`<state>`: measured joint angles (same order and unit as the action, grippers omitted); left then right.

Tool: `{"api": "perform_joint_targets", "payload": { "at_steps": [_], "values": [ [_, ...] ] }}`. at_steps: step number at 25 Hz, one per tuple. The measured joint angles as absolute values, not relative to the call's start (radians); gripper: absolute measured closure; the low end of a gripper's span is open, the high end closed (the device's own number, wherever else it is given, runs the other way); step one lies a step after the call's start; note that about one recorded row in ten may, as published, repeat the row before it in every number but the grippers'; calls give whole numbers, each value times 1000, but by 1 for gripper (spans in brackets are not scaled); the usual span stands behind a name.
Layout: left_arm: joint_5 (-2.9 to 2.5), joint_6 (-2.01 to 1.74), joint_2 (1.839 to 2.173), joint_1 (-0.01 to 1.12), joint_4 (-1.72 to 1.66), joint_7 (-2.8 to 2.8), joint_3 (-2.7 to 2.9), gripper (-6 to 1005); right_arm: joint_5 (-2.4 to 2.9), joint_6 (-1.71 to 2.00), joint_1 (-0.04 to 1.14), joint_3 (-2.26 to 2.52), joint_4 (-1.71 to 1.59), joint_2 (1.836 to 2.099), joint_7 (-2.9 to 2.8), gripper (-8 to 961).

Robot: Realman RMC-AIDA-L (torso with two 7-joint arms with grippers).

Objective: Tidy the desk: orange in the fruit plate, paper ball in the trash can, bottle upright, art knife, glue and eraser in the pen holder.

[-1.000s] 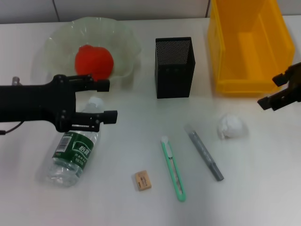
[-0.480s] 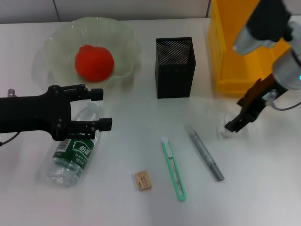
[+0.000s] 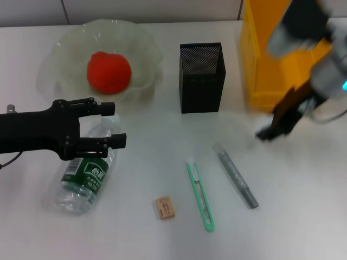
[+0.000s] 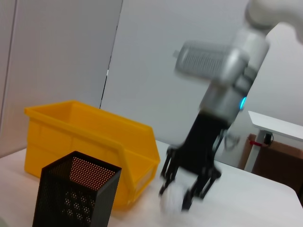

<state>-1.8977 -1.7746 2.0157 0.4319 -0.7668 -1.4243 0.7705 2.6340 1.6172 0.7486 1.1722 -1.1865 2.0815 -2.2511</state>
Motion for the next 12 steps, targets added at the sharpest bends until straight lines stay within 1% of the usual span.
{"api": "perform_joint_targets", "payload": {
  "at_steps": [1,3,4,5,8,10,12],
  "values": [
    [-1897,-1775,2014,432,-767,-1430,770,160,2634,1617,749,1172,-1187,2082,-2251,382],
    [-1898,-1774,2010,432,-767,-1449,766,160,2588,1687,707,965,-1422,2077,-2275,424],
    [-1898,-1774,2010,432,-767,-1449,766,160,2588,1687,707,965,-1422,2077,-2275,444],
    [-1898,-1774,2009,433,-770,-1455,764,161,2582,1648,672,865,-1524,2077,-2291,465],
    [-1898,-1773,2008,433,-772,-1462,762,161,2567,1559,643,829,-1549,2079,-2295,508],
    [-1898,-1756,2007,448,-783,-1509,758,161,2513,1412,607,827,-1499,2079,-2284,468],
    [-1898,-1749,2007,454,-791,-1534,758,161,2490,1375,601,830,-1468,2079,-2268,429]
  ]
}}
